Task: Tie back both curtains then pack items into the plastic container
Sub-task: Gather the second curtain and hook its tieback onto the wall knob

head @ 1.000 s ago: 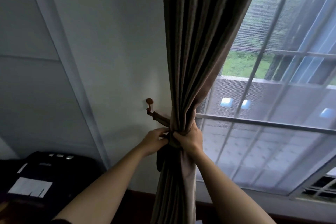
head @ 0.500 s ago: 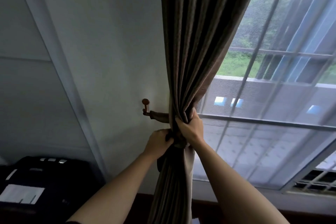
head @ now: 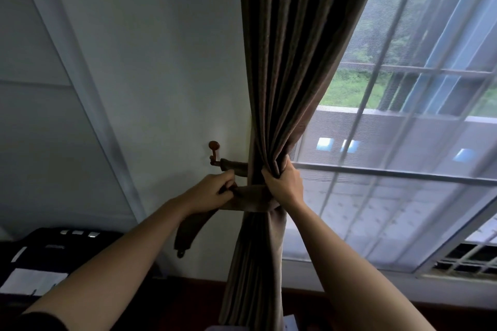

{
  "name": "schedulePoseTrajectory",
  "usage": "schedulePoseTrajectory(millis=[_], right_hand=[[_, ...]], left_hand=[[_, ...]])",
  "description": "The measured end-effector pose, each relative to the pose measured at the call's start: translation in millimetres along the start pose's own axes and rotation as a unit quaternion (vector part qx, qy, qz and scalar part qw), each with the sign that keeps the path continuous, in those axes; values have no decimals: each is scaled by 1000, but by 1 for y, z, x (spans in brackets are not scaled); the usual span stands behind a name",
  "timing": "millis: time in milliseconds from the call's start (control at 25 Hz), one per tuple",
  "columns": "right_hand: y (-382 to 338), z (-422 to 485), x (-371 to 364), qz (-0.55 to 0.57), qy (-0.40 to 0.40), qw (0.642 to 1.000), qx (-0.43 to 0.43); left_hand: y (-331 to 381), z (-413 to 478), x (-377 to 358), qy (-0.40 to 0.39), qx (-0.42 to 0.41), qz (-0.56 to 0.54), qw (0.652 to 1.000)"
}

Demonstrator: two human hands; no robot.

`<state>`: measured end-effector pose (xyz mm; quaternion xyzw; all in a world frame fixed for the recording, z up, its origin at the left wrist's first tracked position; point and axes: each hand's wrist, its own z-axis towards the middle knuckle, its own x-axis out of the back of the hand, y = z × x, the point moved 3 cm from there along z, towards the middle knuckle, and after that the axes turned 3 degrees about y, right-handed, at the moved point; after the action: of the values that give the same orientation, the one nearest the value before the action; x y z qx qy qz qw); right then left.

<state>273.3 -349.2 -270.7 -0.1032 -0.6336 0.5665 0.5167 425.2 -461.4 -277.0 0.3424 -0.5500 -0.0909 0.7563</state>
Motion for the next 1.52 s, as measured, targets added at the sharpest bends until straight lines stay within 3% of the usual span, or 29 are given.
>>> schedulePoseTrajectory(millis=[160,280,400,640,800,880,1160,1360,1520], right_hand=[[-1,0,1,-2,-8,1000,3],[0,-1,1,1,-6,1000,5],[1,-2,2,2,-11,1000,4],[3,-3,5,-5,-28,1000,3],[2,-8,4,-27,-38,999,6],[3,-11,4,-22,-38,999,5],[12,-29,11,75,-98,990,71],[3,-34,15,24,-122,980,155],[-23,-22,21,50,-67,987,137]], left_hand=[[1,4,10,-31,65,-88,994],[6,11,12,-81,126,-76,986],[16,16,9,-121,121,-37,984],[17,10,16,-131,96,-91,983],[6,26,35,-47,36,73,996],[7,38,31,9,17,97,995],[11,52,-15,38,87,-83,992],[16,48,-30,70,110,-101,986],[20,51,-28,62,74,-92,991]])
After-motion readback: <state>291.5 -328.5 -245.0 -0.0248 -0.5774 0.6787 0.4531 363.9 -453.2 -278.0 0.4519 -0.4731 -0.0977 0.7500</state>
